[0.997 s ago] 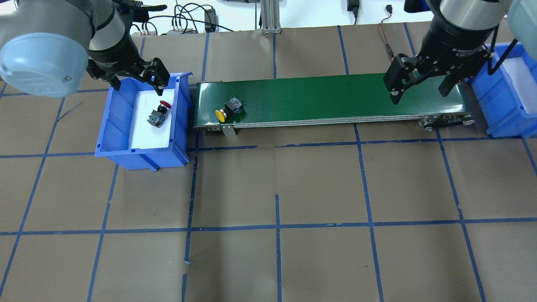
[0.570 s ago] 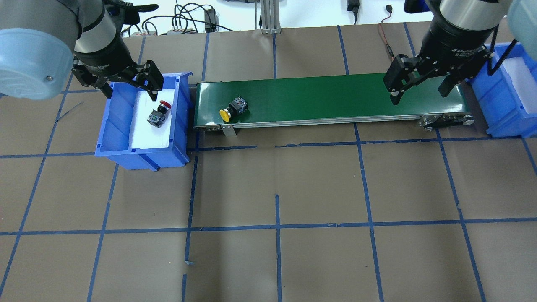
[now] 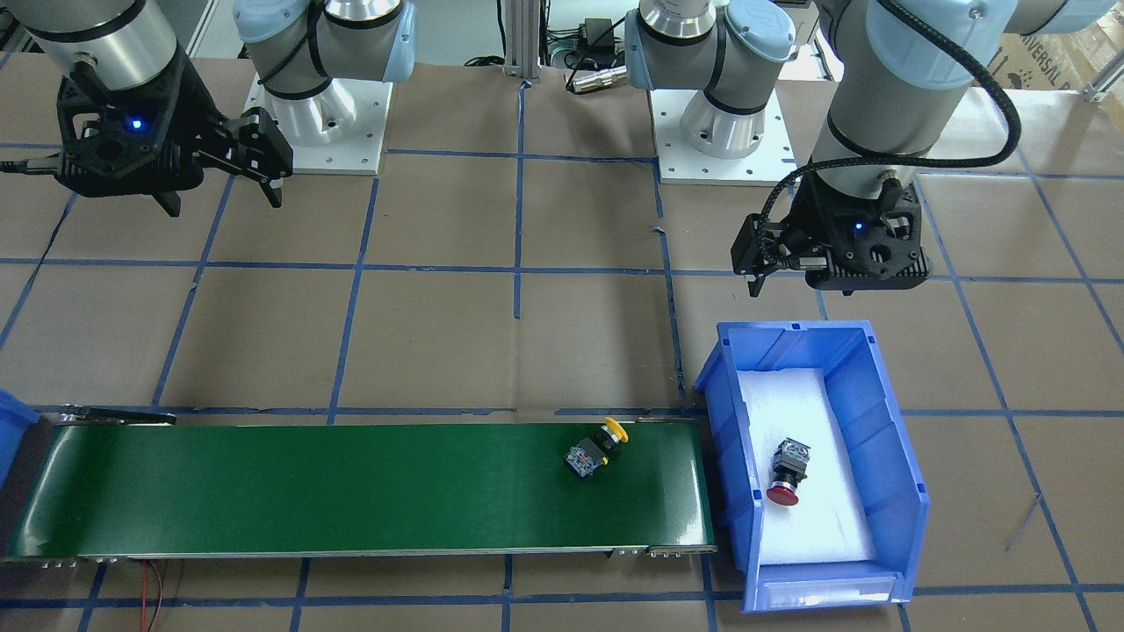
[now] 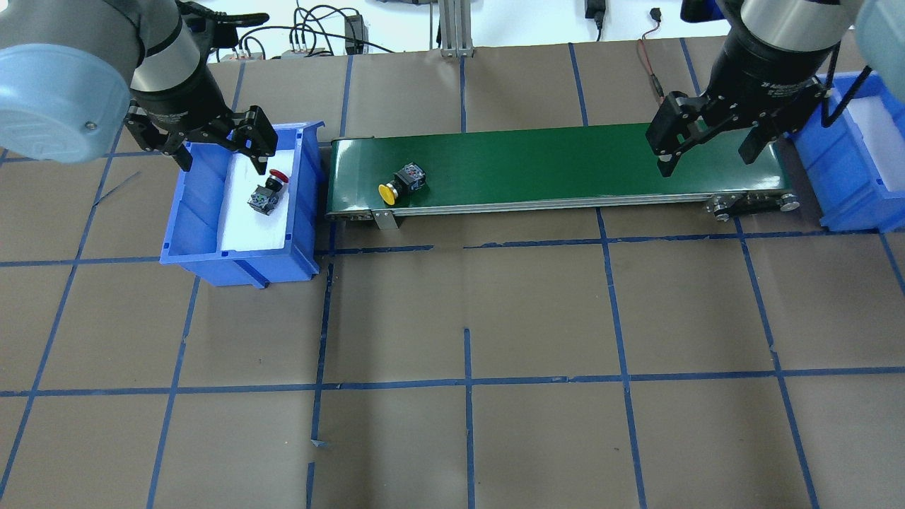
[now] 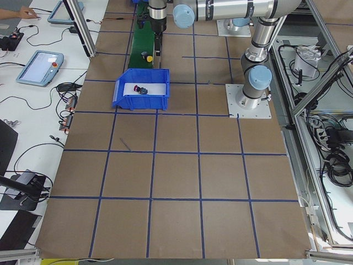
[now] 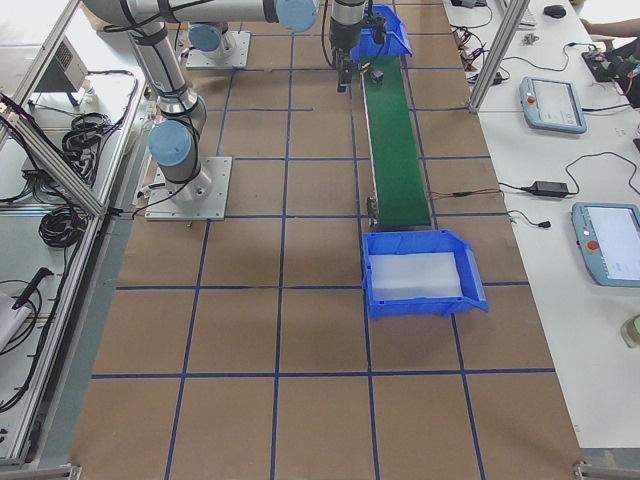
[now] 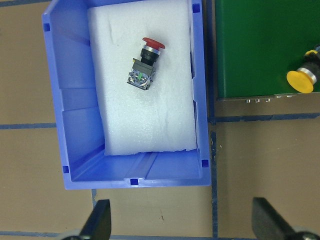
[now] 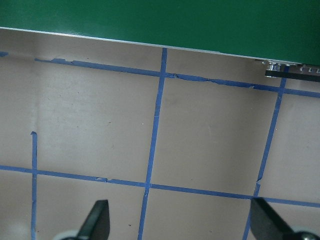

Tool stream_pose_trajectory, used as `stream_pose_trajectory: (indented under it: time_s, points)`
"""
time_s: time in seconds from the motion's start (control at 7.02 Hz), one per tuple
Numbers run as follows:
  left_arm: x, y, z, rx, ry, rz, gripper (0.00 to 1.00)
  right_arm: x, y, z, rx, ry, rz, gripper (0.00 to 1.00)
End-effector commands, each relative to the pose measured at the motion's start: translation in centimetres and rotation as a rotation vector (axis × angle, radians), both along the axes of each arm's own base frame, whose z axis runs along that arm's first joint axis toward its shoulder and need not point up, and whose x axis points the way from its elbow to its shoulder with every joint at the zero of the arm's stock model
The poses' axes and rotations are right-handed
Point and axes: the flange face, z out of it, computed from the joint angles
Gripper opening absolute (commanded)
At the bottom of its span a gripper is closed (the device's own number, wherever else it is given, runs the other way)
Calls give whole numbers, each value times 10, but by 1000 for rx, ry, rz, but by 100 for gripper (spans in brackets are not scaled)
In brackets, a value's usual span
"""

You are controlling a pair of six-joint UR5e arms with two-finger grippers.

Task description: Transport two buttons from left to right

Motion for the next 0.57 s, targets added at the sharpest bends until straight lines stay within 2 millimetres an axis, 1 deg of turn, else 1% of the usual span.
stream_pose_trajectory:
  time_s: [0.0, 0.14, 0.28, 0.43]
  points:
    - [1, -4, -16, 24, 0, -4, 100, 0, 0, 0, -1, 0, 0, 100]
    - [0, -8, -23, 36, -1, -6, 100, 0, 0, 0, -1, 2, 0, 100]
    - [1, -11, -24, 38, 1, -4, 100, 0, 0, 1, -2, 2, 0, 100]
    - [1, -15, -20, 28, 7, -4, 100, 0, -1, 0, -4, -3, -2, 100]
